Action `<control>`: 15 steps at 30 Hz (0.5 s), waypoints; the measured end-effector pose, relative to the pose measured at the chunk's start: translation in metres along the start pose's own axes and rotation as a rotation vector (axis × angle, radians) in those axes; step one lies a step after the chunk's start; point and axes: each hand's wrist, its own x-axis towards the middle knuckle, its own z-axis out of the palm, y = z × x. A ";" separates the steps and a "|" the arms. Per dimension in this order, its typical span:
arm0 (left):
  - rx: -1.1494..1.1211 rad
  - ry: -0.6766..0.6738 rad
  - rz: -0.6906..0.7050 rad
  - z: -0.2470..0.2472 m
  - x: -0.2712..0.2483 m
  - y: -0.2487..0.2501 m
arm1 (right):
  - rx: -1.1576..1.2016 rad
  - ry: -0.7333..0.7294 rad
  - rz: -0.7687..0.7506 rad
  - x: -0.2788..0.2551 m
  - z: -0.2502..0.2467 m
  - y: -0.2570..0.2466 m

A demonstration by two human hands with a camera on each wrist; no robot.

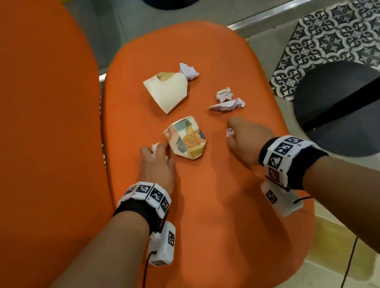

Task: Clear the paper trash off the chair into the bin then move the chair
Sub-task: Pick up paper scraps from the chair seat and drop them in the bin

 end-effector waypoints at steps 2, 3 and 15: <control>-0.037 0.047 -0.020 0.002 -0.003 0.003 | 0.052 0.191 -0.083 0.014 -0.025 -0.005; -0.039 0.050 -0.035 0.001 -0.002 0.005 | 0.067 0.263 -0.112 0.024 -0.036 -0.007; -0.004 -0.129 -0.043 -0.020 0.030 0.005 | -0.107 0.122 -0.179 0.081 -0.011 0.029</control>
